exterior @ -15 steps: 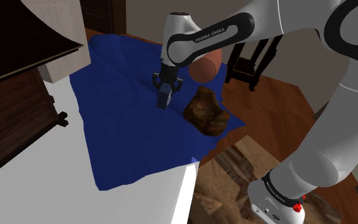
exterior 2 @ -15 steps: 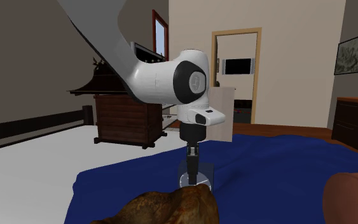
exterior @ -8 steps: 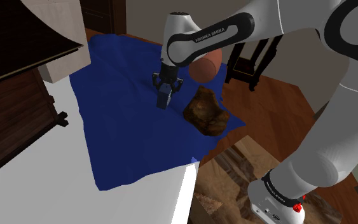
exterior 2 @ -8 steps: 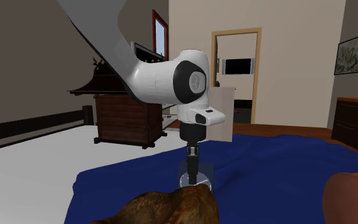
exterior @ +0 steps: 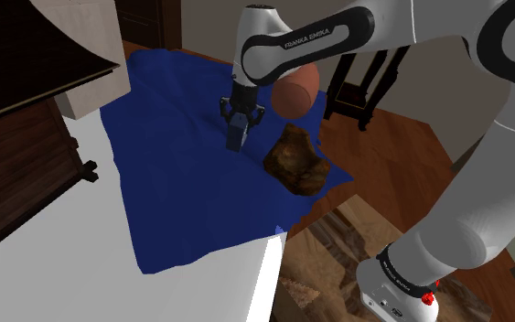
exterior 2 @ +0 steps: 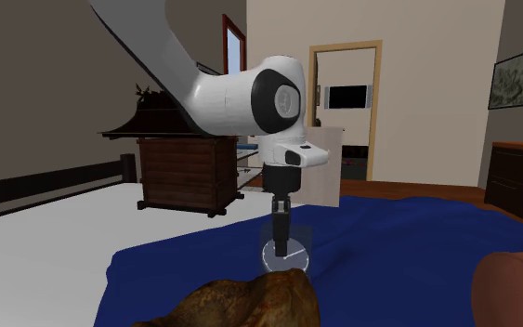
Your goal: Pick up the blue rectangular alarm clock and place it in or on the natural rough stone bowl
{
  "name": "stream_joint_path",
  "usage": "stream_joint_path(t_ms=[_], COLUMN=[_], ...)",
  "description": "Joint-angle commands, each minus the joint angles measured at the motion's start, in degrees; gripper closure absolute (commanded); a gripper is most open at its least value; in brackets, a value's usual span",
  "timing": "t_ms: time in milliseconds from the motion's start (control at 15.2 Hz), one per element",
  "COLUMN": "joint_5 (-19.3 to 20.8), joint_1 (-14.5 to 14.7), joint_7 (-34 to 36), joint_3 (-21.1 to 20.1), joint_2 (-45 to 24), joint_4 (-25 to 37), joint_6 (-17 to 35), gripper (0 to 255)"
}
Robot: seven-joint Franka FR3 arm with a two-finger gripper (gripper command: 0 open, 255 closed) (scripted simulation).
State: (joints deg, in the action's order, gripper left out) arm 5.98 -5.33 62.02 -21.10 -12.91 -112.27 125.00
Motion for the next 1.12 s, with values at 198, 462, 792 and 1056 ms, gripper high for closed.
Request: stream_joint_path(t_ms=[198, 462, 792, 1056], joint_5=[-0.9, -1.5, -2.1, -2.5], joint_1=[-0.3, -0.4, -0.5, -0.5], joint_7=[-0.7, -1.1, -1.5, -1.8], joint_3=[-0.2, -0.3, -0.4, -0.5], joint_2=[1.7, 2.9, 4.1, 4.8], joint_4=[1.9, 3.6, 6.1, 8.3], joint_6=[-3.5, -6.3, -9.8, -12.7], gripper=[255, 255, 255, 255])
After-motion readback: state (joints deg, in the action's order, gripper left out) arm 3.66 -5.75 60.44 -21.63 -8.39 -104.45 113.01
